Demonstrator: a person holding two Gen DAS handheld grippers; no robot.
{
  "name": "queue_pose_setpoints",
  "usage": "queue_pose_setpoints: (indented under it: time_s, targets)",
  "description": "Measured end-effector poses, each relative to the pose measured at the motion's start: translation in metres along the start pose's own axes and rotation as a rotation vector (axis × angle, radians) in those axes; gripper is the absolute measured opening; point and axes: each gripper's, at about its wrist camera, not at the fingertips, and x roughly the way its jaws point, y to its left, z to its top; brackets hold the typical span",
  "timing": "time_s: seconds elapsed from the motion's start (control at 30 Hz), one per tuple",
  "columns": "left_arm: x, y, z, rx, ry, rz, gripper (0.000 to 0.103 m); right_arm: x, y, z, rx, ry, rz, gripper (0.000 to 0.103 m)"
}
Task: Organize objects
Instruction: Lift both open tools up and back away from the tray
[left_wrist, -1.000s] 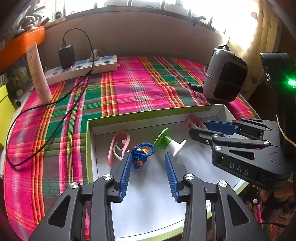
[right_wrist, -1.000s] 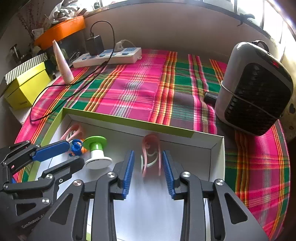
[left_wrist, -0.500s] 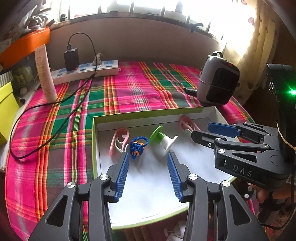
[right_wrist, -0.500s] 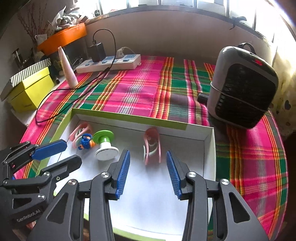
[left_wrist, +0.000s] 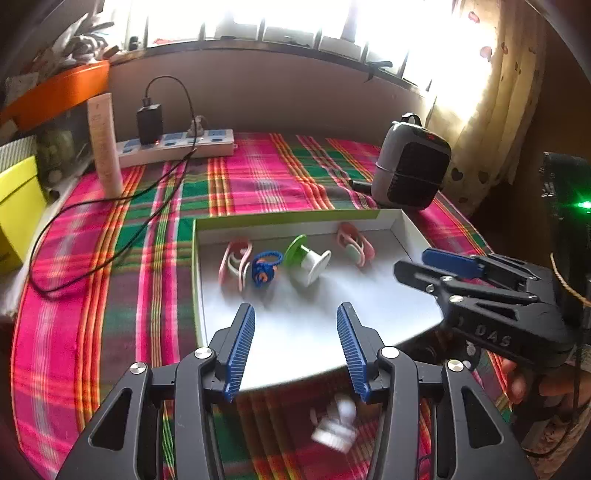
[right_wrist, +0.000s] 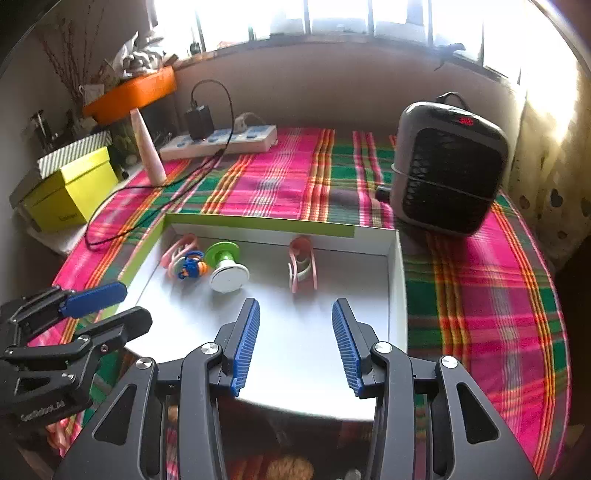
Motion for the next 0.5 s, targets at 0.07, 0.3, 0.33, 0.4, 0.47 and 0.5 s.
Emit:
queue_pose_setpoints:
  time_s: [0.07,0.3,0.33,0.4,0.47,0.5]
  targets:
    - [-0.005,-0.001,-0.005,-0.001,-0.004,-0.009,0.045,-0.008,-0.001,-0.005,0.001,-0.015,-0.008,0.042]
    - [-0.022,-0.004,-0.025,-0.007,-0.006,-0.035,0.046,-0.027,-0.002,-0.024,-0.006,-0.044,-0.039,0.042]
    - [-0.023,-0.005,-0.028,-0.004,-0.007,-0.038,0.046,-0.028,-0.002,-0.027,-0.004,-0.046,-0.042,0.042]
    - [-0.025,-0.006,-0.033,0.001,0.001,-0.037,0.046,-0.031,-0.002,-0.033,0.002,-0.048,-0.053,0.042]
    - [-0.025,-0.006,-0.037,-0.001,0.007,-0.043,0.046,-0.035,-0.002,-0.039,0.002,-0.050,-0.054,0.042]
    - [-0.026,-0.007,-0.039,-0.004,0.008,-0.047,0.046,-0.037,-0.002,-0.042,0.002,-0.053,-0.055,0.042]
